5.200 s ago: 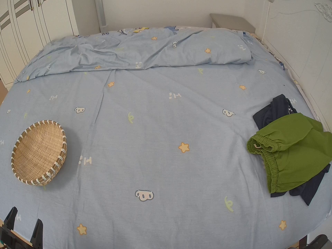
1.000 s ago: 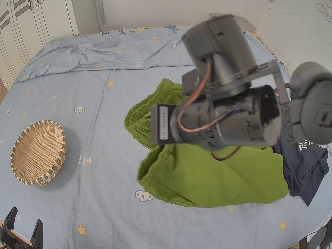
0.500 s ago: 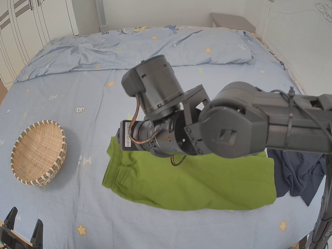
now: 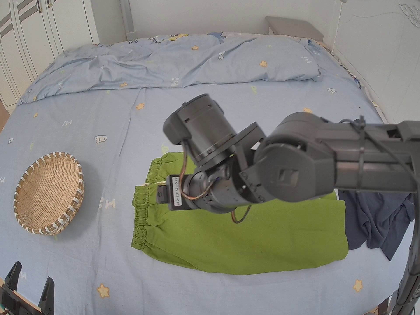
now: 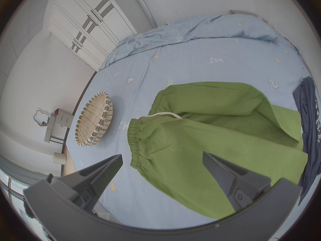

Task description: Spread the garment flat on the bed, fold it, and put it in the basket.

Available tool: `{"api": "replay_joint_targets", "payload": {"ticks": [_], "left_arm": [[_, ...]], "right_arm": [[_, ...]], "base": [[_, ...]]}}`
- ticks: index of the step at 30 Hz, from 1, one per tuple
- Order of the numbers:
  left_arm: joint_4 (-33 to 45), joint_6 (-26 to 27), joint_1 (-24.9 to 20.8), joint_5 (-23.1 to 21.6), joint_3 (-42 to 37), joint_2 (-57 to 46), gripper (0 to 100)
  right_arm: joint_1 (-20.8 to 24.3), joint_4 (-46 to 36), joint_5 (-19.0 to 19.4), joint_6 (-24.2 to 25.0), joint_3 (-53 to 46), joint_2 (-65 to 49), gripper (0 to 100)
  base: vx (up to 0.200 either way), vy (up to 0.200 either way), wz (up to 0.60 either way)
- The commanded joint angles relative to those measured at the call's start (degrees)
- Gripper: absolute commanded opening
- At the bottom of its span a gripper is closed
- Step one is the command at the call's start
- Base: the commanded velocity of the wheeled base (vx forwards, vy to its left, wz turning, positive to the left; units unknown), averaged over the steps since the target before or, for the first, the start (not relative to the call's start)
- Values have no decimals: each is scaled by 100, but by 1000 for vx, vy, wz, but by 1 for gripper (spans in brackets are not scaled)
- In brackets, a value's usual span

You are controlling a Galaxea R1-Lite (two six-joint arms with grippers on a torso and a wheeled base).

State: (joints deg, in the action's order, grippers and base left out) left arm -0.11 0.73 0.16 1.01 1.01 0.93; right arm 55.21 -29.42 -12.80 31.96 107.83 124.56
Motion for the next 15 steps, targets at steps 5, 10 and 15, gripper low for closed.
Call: {"api": "replay_joint_targets", "payload": {"ticks": [5, 10, 15], "left_arm": [[679, -1207, -561, -92, 2826, 1076, 100], [1031, -1602, -1290, -910, 3221, 2456, 100], [-94, -3325, -1572, -1094, 3230, 4152, 100]], "right_arm": [[-1496, 551, 1640, 91, -2538, -2894, 100], [-2102, 1904, 2317, 56, -4270, -4230, 100], [-2849, 2722, 3011, 82, -5421, -4880, 100]], "base": [[0, 0, 0], [0, 0, 0], [0, 0, 0]]}}
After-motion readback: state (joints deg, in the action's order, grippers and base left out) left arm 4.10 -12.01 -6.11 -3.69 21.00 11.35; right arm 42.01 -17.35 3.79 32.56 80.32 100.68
